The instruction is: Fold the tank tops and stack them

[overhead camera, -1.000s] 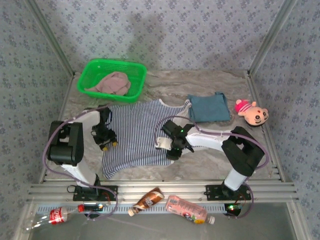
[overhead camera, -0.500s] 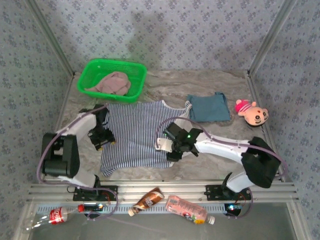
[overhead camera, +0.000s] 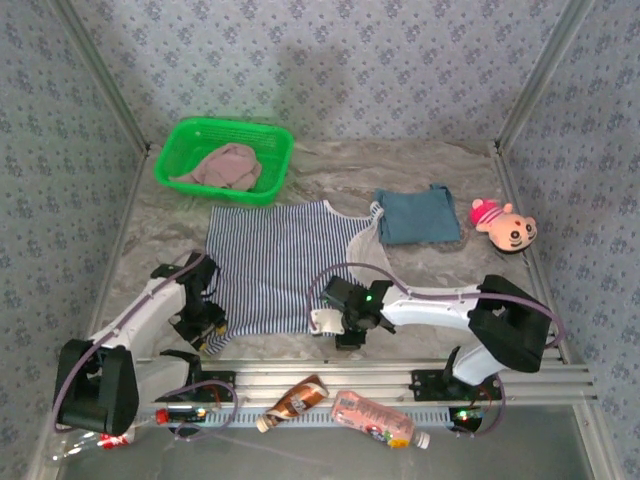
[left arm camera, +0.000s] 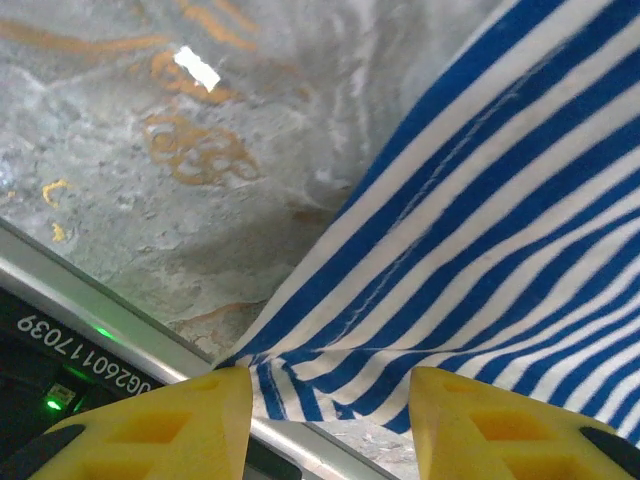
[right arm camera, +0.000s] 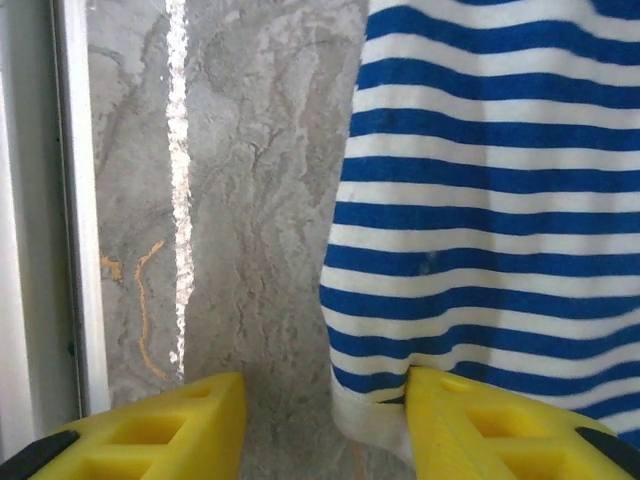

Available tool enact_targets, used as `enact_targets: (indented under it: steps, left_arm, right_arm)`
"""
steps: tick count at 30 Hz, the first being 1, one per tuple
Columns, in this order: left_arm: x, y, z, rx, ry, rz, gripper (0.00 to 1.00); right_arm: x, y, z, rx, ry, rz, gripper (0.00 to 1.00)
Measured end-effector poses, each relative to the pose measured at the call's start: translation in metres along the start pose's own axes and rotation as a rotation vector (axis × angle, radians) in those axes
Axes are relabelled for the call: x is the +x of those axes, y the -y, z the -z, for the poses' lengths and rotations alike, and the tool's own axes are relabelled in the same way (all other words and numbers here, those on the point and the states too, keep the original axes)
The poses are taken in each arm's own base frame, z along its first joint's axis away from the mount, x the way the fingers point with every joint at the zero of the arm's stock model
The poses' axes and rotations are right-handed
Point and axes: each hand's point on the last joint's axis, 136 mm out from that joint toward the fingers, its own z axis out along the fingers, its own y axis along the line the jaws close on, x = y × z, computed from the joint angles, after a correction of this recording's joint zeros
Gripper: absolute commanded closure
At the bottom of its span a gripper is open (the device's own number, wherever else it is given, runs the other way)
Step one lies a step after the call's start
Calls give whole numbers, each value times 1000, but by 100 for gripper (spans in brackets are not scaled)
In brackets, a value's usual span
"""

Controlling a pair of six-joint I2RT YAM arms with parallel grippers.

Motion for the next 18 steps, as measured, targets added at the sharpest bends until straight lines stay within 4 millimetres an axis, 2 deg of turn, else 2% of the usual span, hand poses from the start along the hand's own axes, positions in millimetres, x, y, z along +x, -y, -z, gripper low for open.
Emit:
enact_targets:
  steps: [4,10,18]
  left_arm:
    - [0,0,0,-1,0,43,56]
    - [7,-8,-2,-3,7,59,55]
    - [14,-16,-1,-18,14,72,53]
  right_arm:
    - [-4,6,-4,21,-20,10,63]
    - [-9,15,-5,67,-25,16,84]
    - [-6,15,7,92,-4,-17,92]
